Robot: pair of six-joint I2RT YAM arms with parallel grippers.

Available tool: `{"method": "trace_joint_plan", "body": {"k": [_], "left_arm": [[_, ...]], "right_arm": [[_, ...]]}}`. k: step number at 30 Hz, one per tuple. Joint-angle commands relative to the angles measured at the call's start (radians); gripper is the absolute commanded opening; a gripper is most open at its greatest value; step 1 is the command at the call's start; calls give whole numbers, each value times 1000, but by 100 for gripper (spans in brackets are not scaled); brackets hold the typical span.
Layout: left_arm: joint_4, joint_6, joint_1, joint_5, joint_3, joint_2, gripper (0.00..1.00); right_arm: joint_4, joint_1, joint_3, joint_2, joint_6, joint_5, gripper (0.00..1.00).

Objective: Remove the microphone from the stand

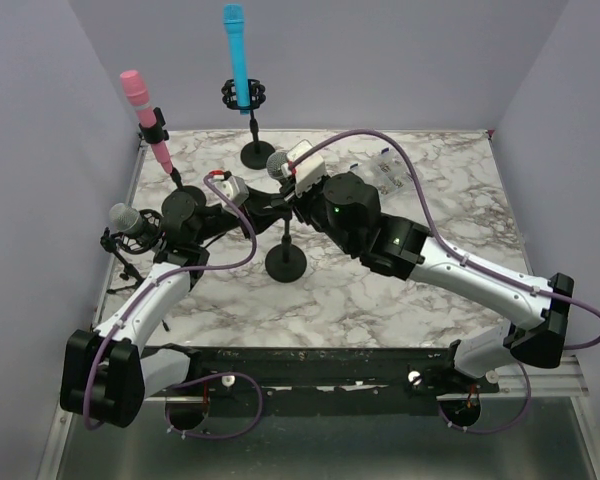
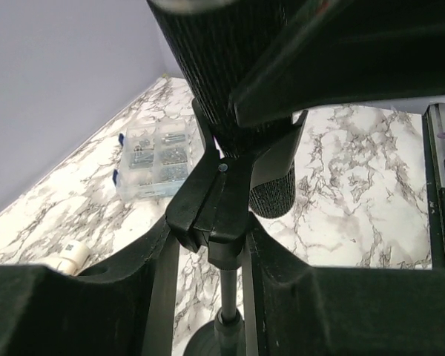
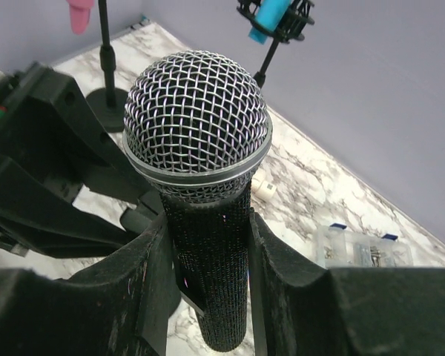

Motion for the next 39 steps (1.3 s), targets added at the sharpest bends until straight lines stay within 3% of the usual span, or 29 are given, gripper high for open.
{"method": "trace_joint_plan", "body": {"k": [1,5,8,16,18,23,28,31,35,39], "left_arm": [[-21,17,-7,65,37,21,0],[-24,4,-7,77,47,33,0],[-39,11,-7,63,47,30,0],[-60,7,-7,42,64,33,0],[-62,7,-7,32,62,29,0],[-118,20,-7,-28,77,30,0],[-125,16,-7,-55,80,27,0],[-129,13,-7,-70,82,23,4],[-136,14,-7,-85,76,7,16],[-128,3,-7,-80,64,-12,30]], "right_arm": [[69,8,77,-49,40,-64,1],[136,8,79,-80,34,-84,1],[240,7,58,-123,30,29,1],[524,8,-182,-412,42,171,1],[519,8,-227,-474,38,246,1],[491,8,-428,-597,-68,603,1],[204,7,-599,-708,89,733,1],[-43,5,-633,-740,322,734,1],[-240,-11,-630,-692,568,640,1],[-335,-76,-585,-534,677,512,1]]}}
